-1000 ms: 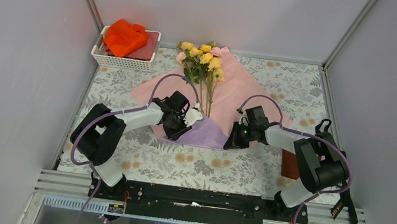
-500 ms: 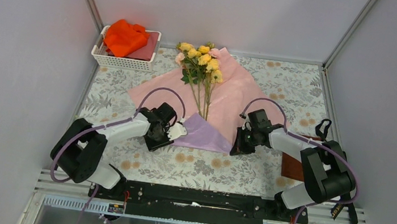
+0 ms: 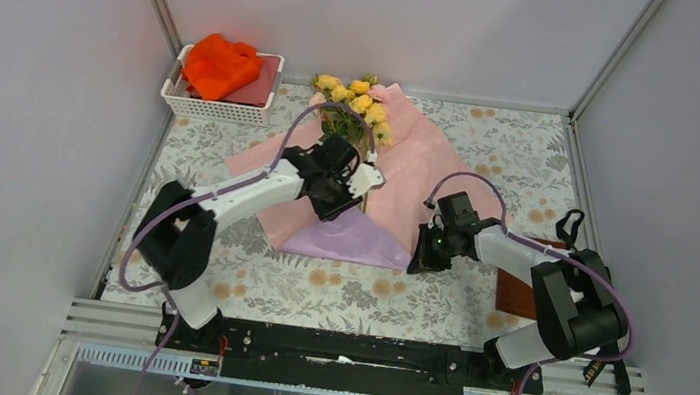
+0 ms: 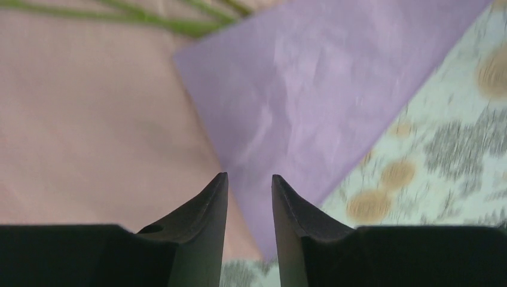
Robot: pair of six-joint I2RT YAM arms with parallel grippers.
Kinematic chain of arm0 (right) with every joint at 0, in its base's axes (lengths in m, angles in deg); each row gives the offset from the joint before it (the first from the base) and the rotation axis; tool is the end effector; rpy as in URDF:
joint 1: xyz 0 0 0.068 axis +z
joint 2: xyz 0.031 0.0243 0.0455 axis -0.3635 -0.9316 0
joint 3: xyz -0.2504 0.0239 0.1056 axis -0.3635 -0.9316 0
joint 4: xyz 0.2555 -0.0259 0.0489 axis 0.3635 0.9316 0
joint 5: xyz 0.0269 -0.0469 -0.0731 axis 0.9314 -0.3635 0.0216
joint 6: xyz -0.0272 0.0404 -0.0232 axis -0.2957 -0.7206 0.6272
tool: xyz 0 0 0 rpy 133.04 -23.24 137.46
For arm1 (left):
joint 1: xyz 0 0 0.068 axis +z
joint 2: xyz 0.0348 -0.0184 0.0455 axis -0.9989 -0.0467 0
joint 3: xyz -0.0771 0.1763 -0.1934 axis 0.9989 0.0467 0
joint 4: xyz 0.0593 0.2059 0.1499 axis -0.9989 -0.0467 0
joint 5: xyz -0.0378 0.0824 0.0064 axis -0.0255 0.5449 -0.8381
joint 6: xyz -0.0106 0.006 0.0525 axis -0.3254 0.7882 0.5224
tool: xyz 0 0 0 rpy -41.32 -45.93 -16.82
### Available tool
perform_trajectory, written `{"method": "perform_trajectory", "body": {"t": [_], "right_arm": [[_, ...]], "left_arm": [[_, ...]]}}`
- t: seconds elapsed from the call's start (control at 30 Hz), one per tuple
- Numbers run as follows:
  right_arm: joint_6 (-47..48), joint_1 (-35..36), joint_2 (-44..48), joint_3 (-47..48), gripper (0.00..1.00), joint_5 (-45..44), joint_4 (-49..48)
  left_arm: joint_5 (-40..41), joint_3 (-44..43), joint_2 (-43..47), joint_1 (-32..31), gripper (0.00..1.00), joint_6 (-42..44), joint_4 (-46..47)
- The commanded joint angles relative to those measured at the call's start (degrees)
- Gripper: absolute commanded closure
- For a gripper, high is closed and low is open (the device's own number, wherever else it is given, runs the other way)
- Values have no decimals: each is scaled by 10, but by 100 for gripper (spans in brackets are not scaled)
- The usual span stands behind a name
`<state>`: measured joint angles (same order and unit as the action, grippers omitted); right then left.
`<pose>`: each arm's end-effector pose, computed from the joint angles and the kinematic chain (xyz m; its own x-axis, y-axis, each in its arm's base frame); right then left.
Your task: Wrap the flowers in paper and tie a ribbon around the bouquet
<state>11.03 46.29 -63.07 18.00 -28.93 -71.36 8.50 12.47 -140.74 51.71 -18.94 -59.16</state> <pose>0.2331 0.1234 0.1416 -0.9473 -0.0753 -0.3113 -0.2248 0.8487 0.4787 0.2660 -0.1968 0.2353 -0.4171 0.7992 -0.4327 0.8735 0.4840 0.0519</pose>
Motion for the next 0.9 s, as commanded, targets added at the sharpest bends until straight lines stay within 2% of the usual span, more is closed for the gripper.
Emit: {"method": "perform_trajectory", "body": {"t": [0.0,0.13,0.23,0.27,0.4,0.57,0.7,0.87], "right_arm": [[-12,-3,25,2,99,-49,22],[-32,-4,57,-1,95,-63,18],[-43,-7,89,0,88,-84,26],[-46,-11,98,-2,85,-92,29],[-84,-70,135,-29,59,-103,32],[-154,-158,153,-74,43,-95,-5],[-202,-180,139,-109,39,-70,-50],[-226,-191,112,-136,39,-56,-94]], "left_arm": [[-36,-41,-83,-27,60,-83,115],[-29,-68,-126,-57,59,-114,148],[-29,-59,-151,-64,59,-117,167],[-25,-54,-161,-64,59,-119,171],[-23,-51,-190,-64,59,-135,172],[-27,-48,-190,-67,59,-136,179],[-22,-42,-189,-68,59,-131,179],[-23,-39,-188,-68,59,-129,179]]}}
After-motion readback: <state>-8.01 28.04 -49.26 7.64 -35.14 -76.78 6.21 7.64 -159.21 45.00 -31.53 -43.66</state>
